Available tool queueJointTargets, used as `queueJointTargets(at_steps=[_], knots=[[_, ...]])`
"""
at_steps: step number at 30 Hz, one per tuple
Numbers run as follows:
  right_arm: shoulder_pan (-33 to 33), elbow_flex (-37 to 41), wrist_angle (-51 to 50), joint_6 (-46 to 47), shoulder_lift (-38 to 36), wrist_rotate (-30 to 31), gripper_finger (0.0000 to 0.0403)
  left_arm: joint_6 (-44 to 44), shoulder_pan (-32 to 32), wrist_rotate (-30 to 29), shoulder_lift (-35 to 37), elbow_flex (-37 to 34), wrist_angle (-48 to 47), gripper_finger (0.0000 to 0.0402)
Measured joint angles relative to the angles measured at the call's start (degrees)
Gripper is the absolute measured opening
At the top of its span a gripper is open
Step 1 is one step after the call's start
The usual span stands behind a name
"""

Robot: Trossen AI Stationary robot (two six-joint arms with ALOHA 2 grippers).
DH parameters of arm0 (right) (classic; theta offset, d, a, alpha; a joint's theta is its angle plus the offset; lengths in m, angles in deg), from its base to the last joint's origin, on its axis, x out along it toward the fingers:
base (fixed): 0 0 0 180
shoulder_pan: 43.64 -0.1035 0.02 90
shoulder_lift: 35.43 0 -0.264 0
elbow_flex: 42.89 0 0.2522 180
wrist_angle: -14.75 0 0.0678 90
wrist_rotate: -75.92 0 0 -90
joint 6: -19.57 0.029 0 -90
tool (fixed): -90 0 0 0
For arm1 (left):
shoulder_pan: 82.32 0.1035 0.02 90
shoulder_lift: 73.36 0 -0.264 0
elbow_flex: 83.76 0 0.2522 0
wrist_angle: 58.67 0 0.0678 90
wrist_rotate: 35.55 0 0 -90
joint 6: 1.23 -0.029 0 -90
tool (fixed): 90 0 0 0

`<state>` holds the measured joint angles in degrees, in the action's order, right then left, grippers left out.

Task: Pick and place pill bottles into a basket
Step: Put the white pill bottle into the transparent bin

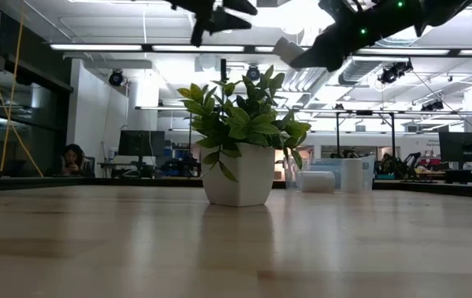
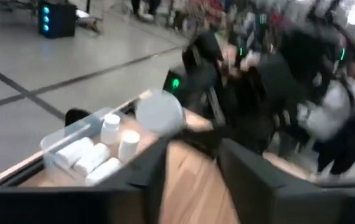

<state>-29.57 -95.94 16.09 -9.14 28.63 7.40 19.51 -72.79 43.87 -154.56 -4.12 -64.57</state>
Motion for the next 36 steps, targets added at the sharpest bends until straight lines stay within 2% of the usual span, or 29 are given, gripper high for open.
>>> queueJointTargets(at_steps=[5,7,12,16,19,22,25,31,36], knots=[[1.0,0.0,-0.8,0.4,-0.9,-0.5,0.0165,-9.1,-2.5,0.5,3.2,-1.4,-2.1,0.0045],[1.3,0.0,-1.1,0.4,-1.1,-0.6,0.0165,-11.7,-3.3,1.4,5.2,-3.6,-1.2,0.0022],[1.4,0.0,-1.5,0.8,-1.2,-0.4,0.0165,-13.0,-5.5,1.7,12.9,-13.0,0.1,0.0051],[1.5,0.0,-2.6,1.9,-1.2,-0.4,0.0165,-13.5,-7.4,4.0,22.6,-24.0,3.7,0.0022],[1.7,0.0,-2.8,3.2,-1.2,-0.6,0.0165,-12.0,-8.5,4.3,31.1,-32.5,5.2,0.0023],[2.2,0.0,-3.2,3.3,-1.2,-0.6,0.0165,-10.4,-10.3,0.4,39.4,-39.7,6.5,0.0037],[2.9,0.0,-3.7,3.9,-1.2,-0.7,0.0165,-10.4,-12.1,-2.6,47.2,-45.9,6.4,0.0026],[4.8,0.0,-4.6,5.0,-1.3,-1.2,0.0165,-10.4,-14.4,-3.1,59.5,-53.6,4.7,0.0024],[7.6,0.0,-5.7,8.8,-1.7,-3.8,0.0165,-10.6,-15.3,-9.9,66.6,-56.8,-3.5,0.0022]])
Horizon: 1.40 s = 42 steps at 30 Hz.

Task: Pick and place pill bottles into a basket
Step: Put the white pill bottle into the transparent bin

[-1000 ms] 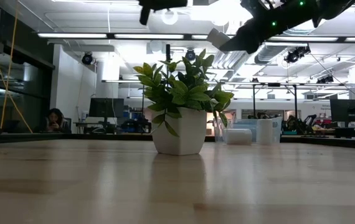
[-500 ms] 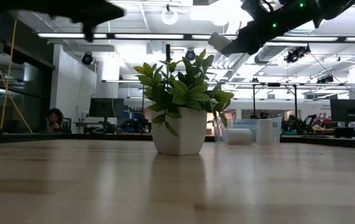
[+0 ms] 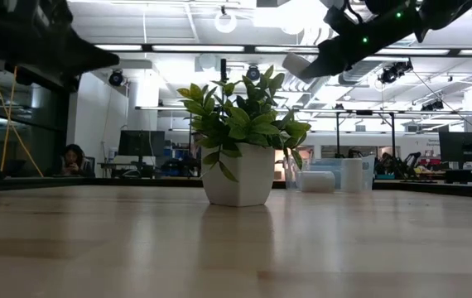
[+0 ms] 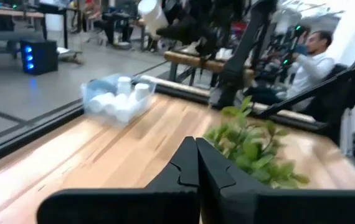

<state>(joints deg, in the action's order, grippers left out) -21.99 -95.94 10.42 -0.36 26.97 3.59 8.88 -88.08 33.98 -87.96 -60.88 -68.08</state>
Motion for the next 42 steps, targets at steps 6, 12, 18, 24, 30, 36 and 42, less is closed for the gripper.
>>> queueJointTargets(at_steps=[6,12,18,24,30,36,42], knots=[[3.8,0.0,-1.8,1.1,-1.0,-2.3,0.0165,-0.5,0.1,1.6,6.8,-4.2,-0.1,0.0022],[9.7,0.0,-4.3,2.4,-1.0,-8.1,0.0165,3.2,0.1,1.6,10.8,-8.4,-0.9,0.0026],[16.2,0.0,-5.2,4.0,-0.8,-13.3,0.0165,2.2,0.1,1.9,11.4,-8.4,-1.1,0.0022],[23.2,0.0,-7.5,9.8,1.4,-18.2,0.0165,2.2,0.1,1.9,11.4,-8.4,-1.0,0.0031],[26.5,0.0,-7.5,11.0,7.3,-23.2,0.0165,2.2,0.1,1.9,11.4,-8.4,-1.0,0.0023],[29.1,0.0,-7.5,12.3,13.9,-23.7,0.0165,3.7,0.1,1.9,11.4,-8.4,-1.0,0.0030],[30.3,0.0,-7.7,9.1,15.3,-23.8,0.0165,4.0,0.1,2.0,11.4,-8.4,-1.0,0.0023]])
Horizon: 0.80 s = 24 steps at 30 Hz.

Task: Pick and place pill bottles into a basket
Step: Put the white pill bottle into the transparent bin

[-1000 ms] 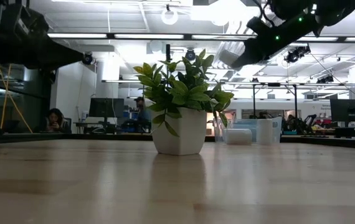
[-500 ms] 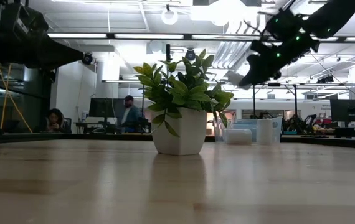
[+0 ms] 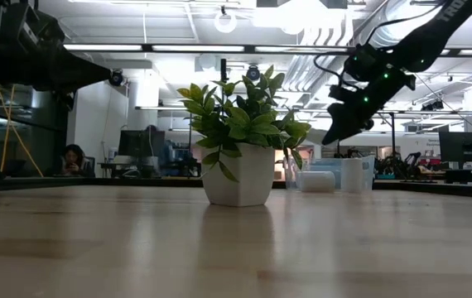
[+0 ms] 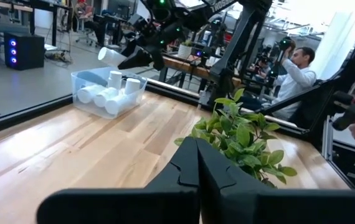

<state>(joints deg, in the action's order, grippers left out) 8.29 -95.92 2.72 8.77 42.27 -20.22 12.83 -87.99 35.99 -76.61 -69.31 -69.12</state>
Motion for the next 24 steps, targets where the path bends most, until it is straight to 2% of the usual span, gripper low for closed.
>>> queueJointTargets(at_steps=[3,11,15,24], knots=[[1.1,0.0,-1.2,-3.1,-0.5,0.0,0.0165,-0.1,0.0,0.2,0.0,0.0,0.0,0.0022],[4.3,-4.8,-14.9,-10.5,-0.6,1.6,0.0165,-0.1,0.0,0.3,0.0,0.0,0.0,0.0039],[4.4,-7.2,-20.0,-13.7,-0.6,2.4,0.0165,-0.2,0.0,0.3,0.0,0.0,0.0,0.0022],[4.5,-8.3,-24.6,-18.2,-0.6,2.9,0.0166,-0.1,0.0,0.3,0.0,0.0,-0.1,0.0035]])
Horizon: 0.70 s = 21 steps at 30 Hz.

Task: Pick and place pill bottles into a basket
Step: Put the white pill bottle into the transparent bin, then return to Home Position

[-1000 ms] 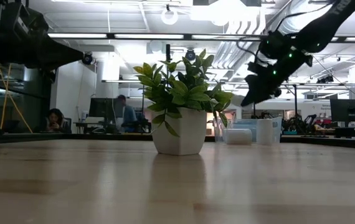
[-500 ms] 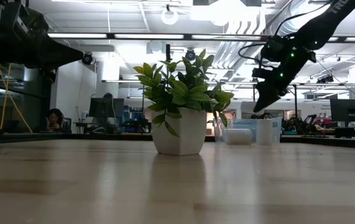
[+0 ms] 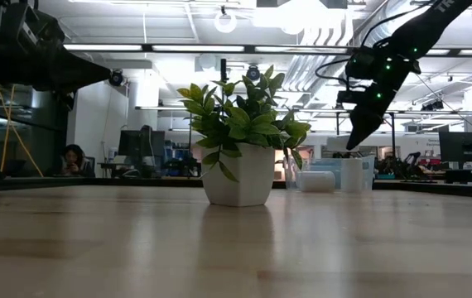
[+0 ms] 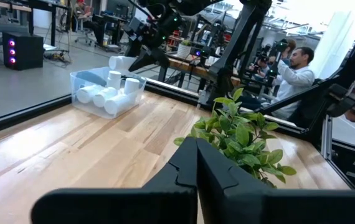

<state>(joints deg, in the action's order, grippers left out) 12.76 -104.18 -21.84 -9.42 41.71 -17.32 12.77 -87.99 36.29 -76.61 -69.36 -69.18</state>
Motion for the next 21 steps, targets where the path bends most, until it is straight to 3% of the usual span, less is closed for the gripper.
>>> queueJointTargets(at_steps=[10,15,21], knots=[[0.0,0.0,-0.1,0.0,0.0,3.8,0.0208,0.2,0.0,0.8,0.0,0.0,0.0,0.0022],[0.0,0.0,0.1,0.0,0.0,2.7,0.0208,1.3,0.0,0.8,0.0,0.0,0.0,0.0041],[0.0,0.0,0.4,0.0,0.0,2.8,0.0207,1.3,0.0,0.9,-1.2,0.0,0.0,0.0022]])
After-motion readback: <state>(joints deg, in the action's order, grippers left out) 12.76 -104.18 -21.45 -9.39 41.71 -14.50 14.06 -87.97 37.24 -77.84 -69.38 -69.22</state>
